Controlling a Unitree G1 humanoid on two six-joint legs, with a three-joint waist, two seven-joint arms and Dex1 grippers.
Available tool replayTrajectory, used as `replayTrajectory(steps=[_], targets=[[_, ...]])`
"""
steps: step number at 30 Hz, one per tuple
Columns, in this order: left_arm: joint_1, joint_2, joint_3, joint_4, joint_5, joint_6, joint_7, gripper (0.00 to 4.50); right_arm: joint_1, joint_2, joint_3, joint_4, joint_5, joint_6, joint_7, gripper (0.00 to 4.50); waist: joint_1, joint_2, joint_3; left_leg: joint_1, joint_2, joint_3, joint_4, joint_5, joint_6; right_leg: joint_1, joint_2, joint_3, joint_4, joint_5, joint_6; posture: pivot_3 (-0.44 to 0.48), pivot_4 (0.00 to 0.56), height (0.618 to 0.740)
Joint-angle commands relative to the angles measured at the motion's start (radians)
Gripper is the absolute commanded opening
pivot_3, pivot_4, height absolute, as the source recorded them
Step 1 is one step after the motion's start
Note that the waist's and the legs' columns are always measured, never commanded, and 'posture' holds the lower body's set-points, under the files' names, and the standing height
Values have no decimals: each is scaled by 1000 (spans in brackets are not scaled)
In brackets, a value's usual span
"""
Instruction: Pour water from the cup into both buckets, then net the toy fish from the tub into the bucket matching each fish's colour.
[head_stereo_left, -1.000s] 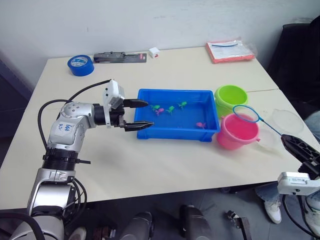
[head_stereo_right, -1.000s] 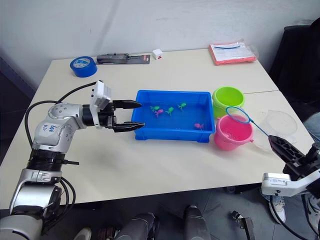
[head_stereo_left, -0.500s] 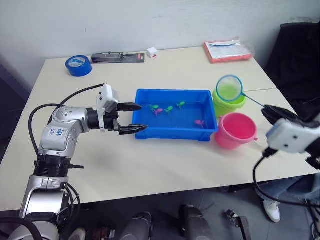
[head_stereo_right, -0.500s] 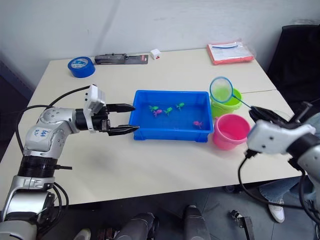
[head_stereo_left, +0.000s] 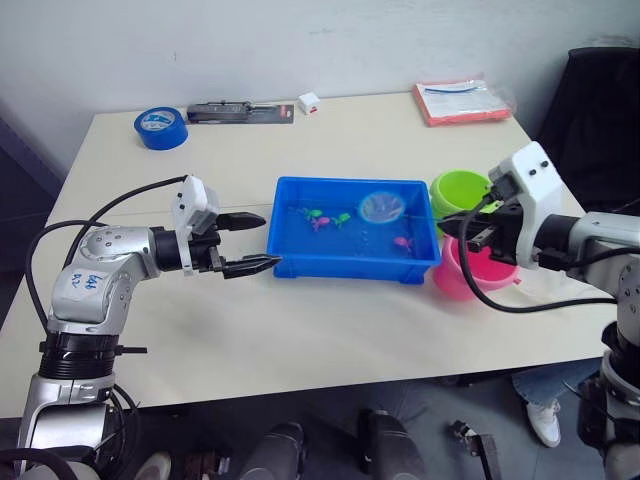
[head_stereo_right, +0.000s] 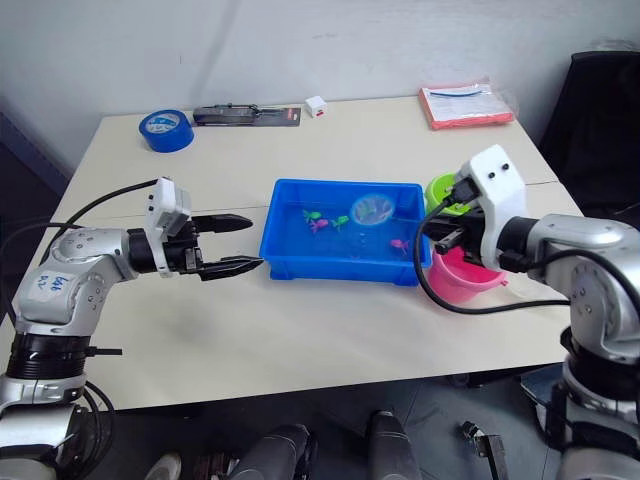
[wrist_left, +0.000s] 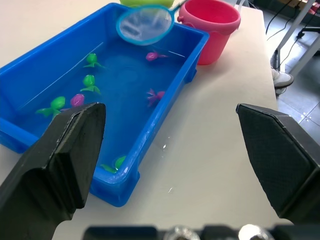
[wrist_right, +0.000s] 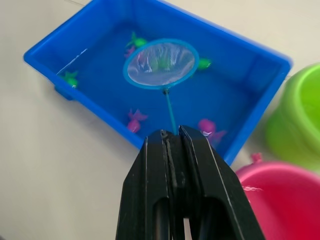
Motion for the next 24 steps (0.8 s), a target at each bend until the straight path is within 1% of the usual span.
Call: replayTrajectory(steps=[1, 9, 13, 17, 21, 24], targets=[[5, 15, 27, -43, -19, 1, 11, 4500, -55, 39, -61, 119, 138, 13, -120, 790, -3, 0, 0, 0, 0, 1, 0, 0, 0, 0, 0, 0, 0, 0, 0, 0, 150, 740], [14, 17, 28, -57, -24, 3, 23, 4500, -107, 66, -83, 348, 473, 13, -502, 790, -7, 0, 0, 0, 0, 2, -1, 0, 0, -2, 0, 1, 1, 0, 0, 0, 150, 740], [20, 21, 32, -68, -28, 8, 27, 4500, -106, 46, -71, 449, 703, 13, -706, 790, -7, 0, 0, 0, 0, 2, -1, 0, 0, -2, 0, 1, 1, 0, 0, 0, 150, 740], [22, 26, 32, -73, -32, 11, 29, 4500, -97, 27, -46, 512, 887, 13, -893, 790, -7, 0, 0, 0, 0, 2, -1, 0, 0, -2, 0, 1, 1, 0, 0, 0, 150, 740], [22, 28, 30, -74, -35, 11, 32, 4500, -95, 32, -42, 551, 1001, 13, -1059, 790, -7, 0, 0, 0, 0, 2, -1, 0, 0, -2, 0, 1, 1, 0, 0, 0, 150, 740], [23, 27, 29, -76, -37, 13, 35, 4500, -84, 3, -1, 580, 1136, -27, -1183, 790, -7, 0, 0, 0, 0, 2, -1, 0, 0, -2, 0, 1, 1, 0, 0, 0, 150, 740]])
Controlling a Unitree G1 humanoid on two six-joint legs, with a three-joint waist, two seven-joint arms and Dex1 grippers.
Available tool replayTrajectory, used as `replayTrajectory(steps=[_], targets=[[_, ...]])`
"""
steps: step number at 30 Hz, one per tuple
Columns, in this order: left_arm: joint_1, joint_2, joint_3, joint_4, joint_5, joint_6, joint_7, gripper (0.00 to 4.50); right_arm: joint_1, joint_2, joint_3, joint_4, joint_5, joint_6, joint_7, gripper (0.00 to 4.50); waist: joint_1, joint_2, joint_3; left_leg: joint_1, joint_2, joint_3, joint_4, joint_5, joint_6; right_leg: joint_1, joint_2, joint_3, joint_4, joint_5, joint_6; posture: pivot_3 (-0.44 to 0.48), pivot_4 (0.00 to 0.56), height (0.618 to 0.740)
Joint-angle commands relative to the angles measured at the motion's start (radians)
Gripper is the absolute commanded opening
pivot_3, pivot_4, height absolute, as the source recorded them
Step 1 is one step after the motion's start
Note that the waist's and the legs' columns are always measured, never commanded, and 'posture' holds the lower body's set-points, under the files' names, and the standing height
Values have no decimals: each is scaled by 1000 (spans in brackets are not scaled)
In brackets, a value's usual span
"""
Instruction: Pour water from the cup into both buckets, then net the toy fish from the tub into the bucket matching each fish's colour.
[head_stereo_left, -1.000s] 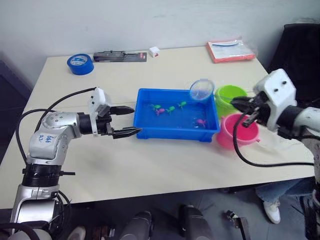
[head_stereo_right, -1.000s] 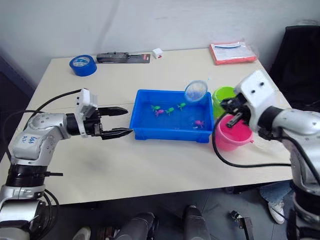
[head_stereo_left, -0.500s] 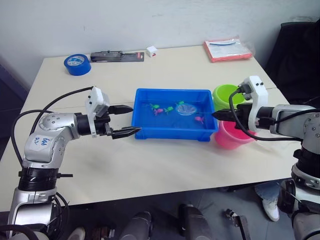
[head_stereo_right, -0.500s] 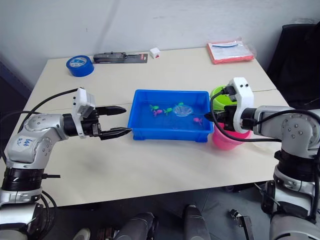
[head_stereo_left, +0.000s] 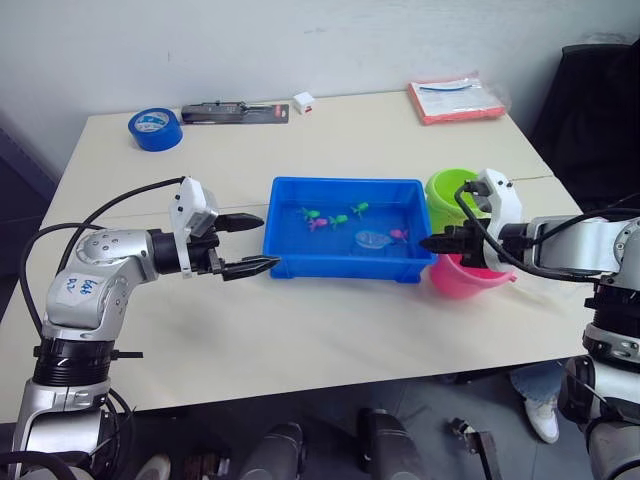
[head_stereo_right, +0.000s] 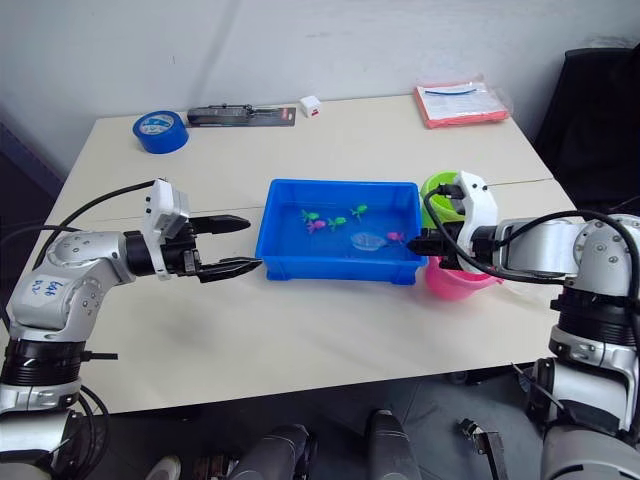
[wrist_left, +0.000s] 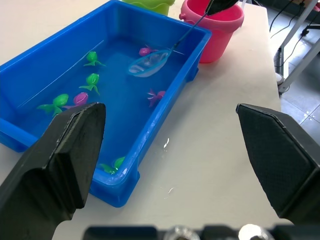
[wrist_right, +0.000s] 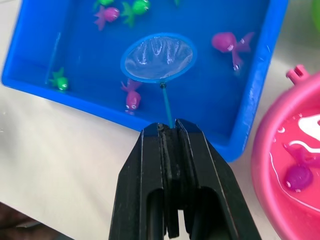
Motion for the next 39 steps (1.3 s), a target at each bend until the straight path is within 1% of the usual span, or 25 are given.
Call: replayTrajectory(steps=[1, 4, 7, 9, 13, 17, 21, 26, 29, 34, 39], targets=[[-2, 12, 28, -44, -22, -2, 6, 4500, 8, -53, 46, 10, 199, -62, -151, 790, 0, 0, 0, 0, 0, 0, 0, 0, 0, 0, 0, 0, 0, 0, 0, 0, 150, 740], [-1, 10, 27, -46, -22, -3, 11, 4500, 25, -106, 136, 12, 358, -167, -278, 790, 0, 0, 0, 0, 0, 0, 0, 0, 0, 0, 0, 0, -1, 0, 0, 0, 150, 740], [0, 8, 28, -48, -23, -4, 16, 4500, 21, -135, 220, 10, 457, -267, -388, 790, -2, 0, 0, 0, 0, 0, 0, 0, 0, 0, 0, 0, -1, 0, 0, 0, 150, 740], [2, 10, 30, -51, -23, -4, 20, 4500, 12, -136, 257, 8, 472, -317, -447, 790, -4, 0, 0, 0, 1, 0, 0, 0, 0, 0, 1, 0, -1, 0, 0, 0, 150, 740], [4, 15, 33, -55, -24, -3, 22, 4500, 7, -124, 300, 2, 470, -384, -512, 790, -5, 0, 0, 0, 1, 0, -1, 0, 0, 0, 1, 0, -2, 0, 0, 0, 150, 740], [1, 20, 36, -55, -24, -3, 23, 4500, 2, -87, 316, -11, 395, -445, -544, 790, -6, 0, 0, 0, 1, 0, -1, 0, 0, 0, 1, 0, -2, 0, 0, 0, 150, 740], [-2, 28, 39, -56, -25, 0, 22, 4500, 4, -49, 304, -28, 305, -481, -518, 790, -7, 0, 0, 0, 1, 0, -1, 0, 0, 0, 1, -1, -2, 0, 0, 0, 150, 740], [-7, 37, 40, -55, -26, 3, 18, 4500, 3, -25, 289, -72, 159, -499, -414, 790, -7, 0, 0, 0, 1, 0, -1, 0, 0, 0, 2, -1, -2, 0, 0, 0, 150, 740], [-14, 39, 39, -50, -24, 4, 14, 4500, 9, -24, 274, -115, 108, -495, -361, 790, -7, 0, 0, 0, 1, 0, -1, 0, 0, 0, 2, -1, -2, 0, 0, 0, 150, 740], [-25, 39, 37, -29, -19, -11, 1, 4500, 46, -46, 238, -203, 84, -474, -282, 790, -6, 0, 0, 0, 1, 0, -1, 0, 0, 0, 2, -1, -3, 0, 0, 0, 150, 740], [-47, 26, 33, 8, -9, -34, -6, 4500, 99, -74, 200, -282, 96, -460, -229, 790, -3, 0, 0, 0, 1, 0, -1, 0, 0, 0, 2, 0, -3, 0, 0, 0, 150, 740]])
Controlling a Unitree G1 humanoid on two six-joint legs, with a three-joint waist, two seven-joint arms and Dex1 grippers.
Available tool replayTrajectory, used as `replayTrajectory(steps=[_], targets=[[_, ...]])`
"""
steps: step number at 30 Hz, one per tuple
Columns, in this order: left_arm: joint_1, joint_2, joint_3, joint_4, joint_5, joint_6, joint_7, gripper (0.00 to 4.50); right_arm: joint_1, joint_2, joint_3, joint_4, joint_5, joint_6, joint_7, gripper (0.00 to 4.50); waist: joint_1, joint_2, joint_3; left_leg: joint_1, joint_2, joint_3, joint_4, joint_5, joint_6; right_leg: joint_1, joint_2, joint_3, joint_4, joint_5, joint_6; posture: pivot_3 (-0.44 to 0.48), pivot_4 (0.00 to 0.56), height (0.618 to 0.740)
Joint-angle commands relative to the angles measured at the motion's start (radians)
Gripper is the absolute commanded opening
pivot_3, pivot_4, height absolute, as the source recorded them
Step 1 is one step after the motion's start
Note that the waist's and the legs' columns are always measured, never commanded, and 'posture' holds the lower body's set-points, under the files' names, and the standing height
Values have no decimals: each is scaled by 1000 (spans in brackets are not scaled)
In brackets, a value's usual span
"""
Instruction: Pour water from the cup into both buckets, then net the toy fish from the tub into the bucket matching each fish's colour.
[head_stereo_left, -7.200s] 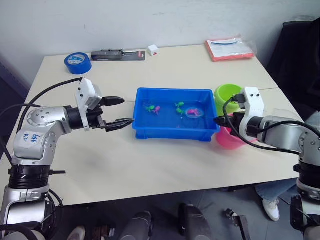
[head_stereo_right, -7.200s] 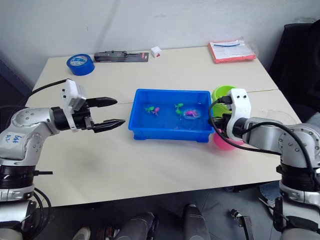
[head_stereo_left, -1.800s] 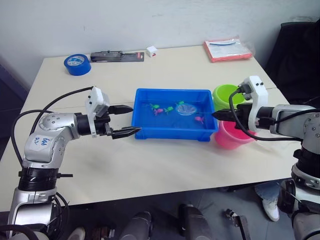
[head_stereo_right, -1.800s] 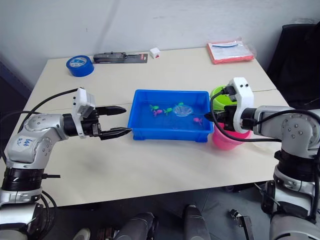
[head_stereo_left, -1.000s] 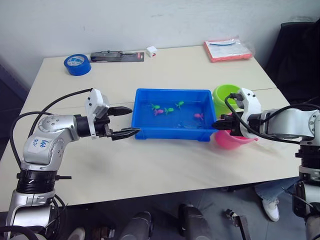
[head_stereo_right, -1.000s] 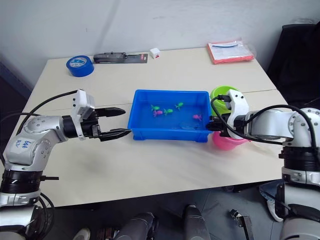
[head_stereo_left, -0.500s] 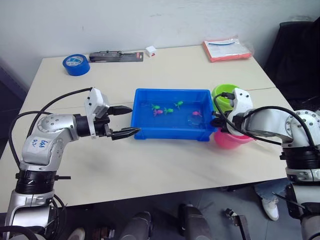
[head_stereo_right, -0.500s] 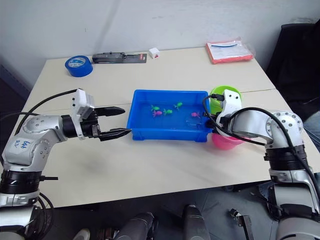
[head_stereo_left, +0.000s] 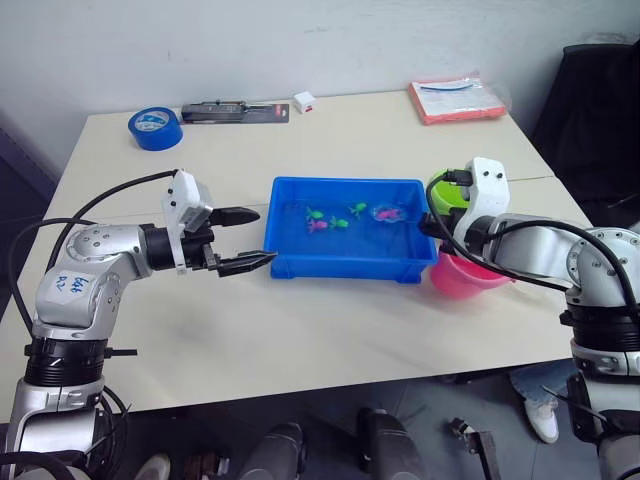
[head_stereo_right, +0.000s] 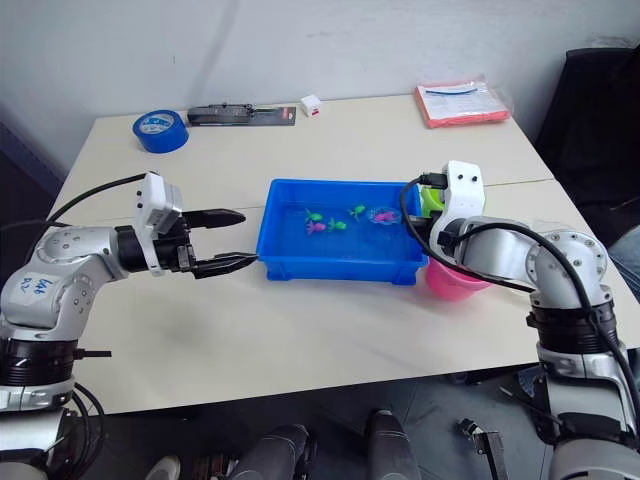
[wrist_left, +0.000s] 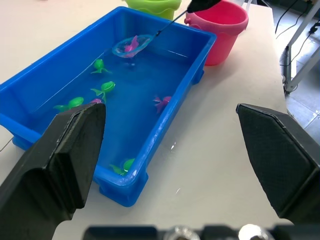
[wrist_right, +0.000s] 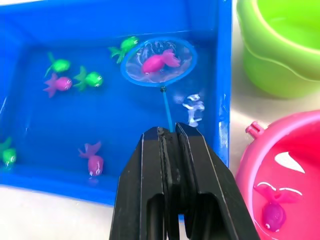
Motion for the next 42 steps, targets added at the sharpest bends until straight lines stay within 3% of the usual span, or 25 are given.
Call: replayTrajectory(steps=[1, 13, 20, 26, 33, 36, 42], targets=[[-26, 3, 14, 22, -2, -32, -7, 4500, 19, -37, -59, -87, 12, 7, 51, 790, 2, 0, 0, 0, 0, 0, 0, 0, 0, 0, 0, 0, 0, 0, 0, 0, 150, 740], [-61, -16, -19, 66, 2, -63, -33, 4500, 201, -129, -161, -327, -161, -52, 359, 790, 9, 0, 0, 0, 0, 0, -1, 0, 1, 0, 0, 0, -1, 0, 0, 0, 150, 740], [-86, -33, -39, 88, 2, -72, -48, 4500, 457, -220, -374, -445, -285, -133, 624, 790, 11, 0, 0, 0, 0, 0, 0, -1, 1, 1, 0, 0, -2, 0, 1, 0, 150, 740], [-69, -35, -37, 75, -7, -55, -53, 4500, 669, -237, -603, -507, -351, -165, 742, 790, 10, 0, 0, 0, 1, 0, 0, -1, 1, 1, 0, 0, -1, 0, 1, 0, 150, 740], [-83, -35, -44, 77, -16, -35, -68, 4500, 844, -214, -774, -595, -446, -203, 828, 790, 13, 0, 0, 0, 1, 1, 0, -1, 1, 1, 1, 1, -1, 0, 1, 0, 150, 740], [-106, -39, -53, 107, -6, -48, -84, 4500, 924, -197, -804, -649, -545, -247, 872, 790, 13, 0, 0, 0, 1, 1, 0, -1, 1, 1, 1, 1, -2, 0, 1, 0, 150, 740], [-145, -56, -75, 155, 10, -72, -105, 4500, 1113, -175, -764, -743, -912, -440, 978, 790, 14, 0, 0, 1, 0, 1, 0, -1, 1, 1, 1, 1, -1, 0, 1, 0, 150, 740]])
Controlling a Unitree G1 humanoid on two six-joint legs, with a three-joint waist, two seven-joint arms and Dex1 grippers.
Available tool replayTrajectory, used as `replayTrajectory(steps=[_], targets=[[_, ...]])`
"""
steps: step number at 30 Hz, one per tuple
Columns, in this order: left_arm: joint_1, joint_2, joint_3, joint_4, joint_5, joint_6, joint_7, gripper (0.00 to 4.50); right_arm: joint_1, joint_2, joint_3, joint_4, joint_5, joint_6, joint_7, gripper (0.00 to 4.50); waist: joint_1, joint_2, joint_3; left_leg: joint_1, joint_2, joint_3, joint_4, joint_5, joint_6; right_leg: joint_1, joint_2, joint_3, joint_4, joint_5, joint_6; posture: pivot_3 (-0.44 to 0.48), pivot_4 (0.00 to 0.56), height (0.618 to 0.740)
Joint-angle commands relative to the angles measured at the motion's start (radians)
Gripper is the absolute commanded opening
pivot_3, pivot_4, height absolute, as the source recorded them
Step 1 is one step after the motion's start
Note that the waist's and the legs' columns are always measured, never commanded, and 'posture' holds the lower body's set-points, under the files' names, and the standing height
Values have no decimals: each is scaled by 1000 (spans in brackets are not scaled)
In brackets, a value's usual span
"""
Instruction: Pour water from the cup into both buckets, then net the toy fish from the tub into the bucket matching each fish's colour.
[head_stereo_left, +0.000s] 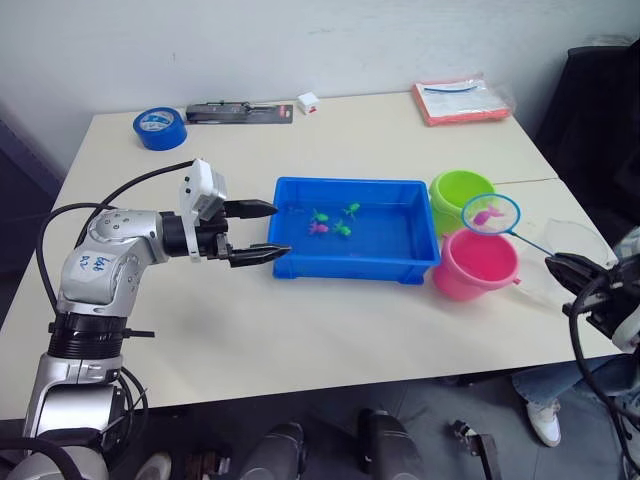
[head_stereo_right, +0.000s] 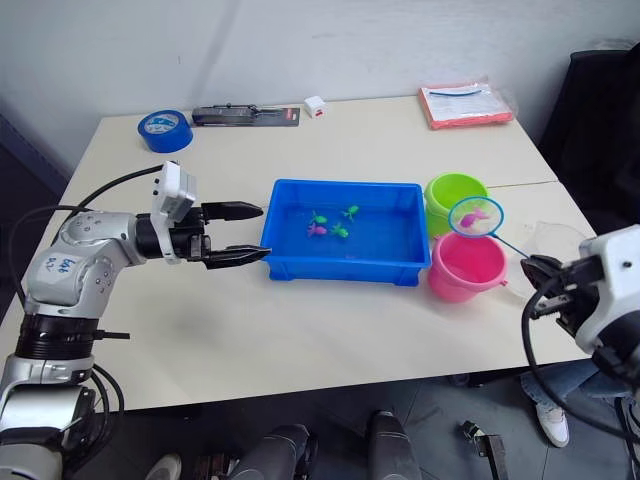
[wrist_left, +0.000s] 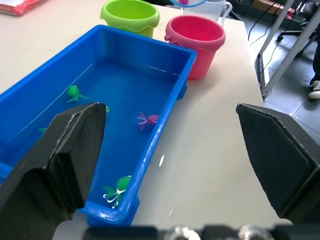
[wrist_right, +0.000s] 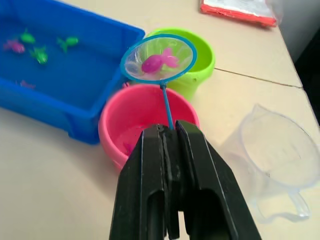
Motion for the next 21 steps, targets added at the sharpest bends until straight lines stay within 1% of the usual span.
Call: replayTrajectory(steps=[1, 3, 9, 15, 21], targets=[[-22, -5, 1, 12, 4, -26, -17, 4500, 67, 7, 8, -53, -217, -134, 59, 790, -1, 0, 0, 0, 0, 0, 0, 0, 0, 0, 0, 0, 0, 0, 0, 0, 150, 740], [-28, -10, -2, 22, 8, -32, -22, 4500, 110, -5, 47, -52, -337, -195, 85, 790, -3, 0, 0, 1, 0, 1, 0, 0, 0, 0, 0, 0, 0, 0, 0, 0, 150, 740], [-33, -21, -9, 39, 15, -46, -34, 4500, 176, -15, 138, 6, -641, -374, 147, 790, -2, 0, 0, 3, 0, 4, 0, 0, 0, 0, 1, 0, 0, 0, 0, 0, 150, 740], [-34, -26, -11, 45, 17, -53, -38, 4500, 166, -30, 199, 75, -887, -532, 175, 790, -2, 0, 0, 3, -1, 5, 1, 0, 0, 0, 2, 0, 0, 0, 0, 0, 150, 740], [-34, -26, -12, 49, 17, -58, -42, 4500, 140, -42, 203, 161, -1074, -714, 196, 790, -3, 0, 0, 3, -1, 6, 1, 0, 0, 0, 2, 0, 0, 0, 0, 0, 150, 740]])
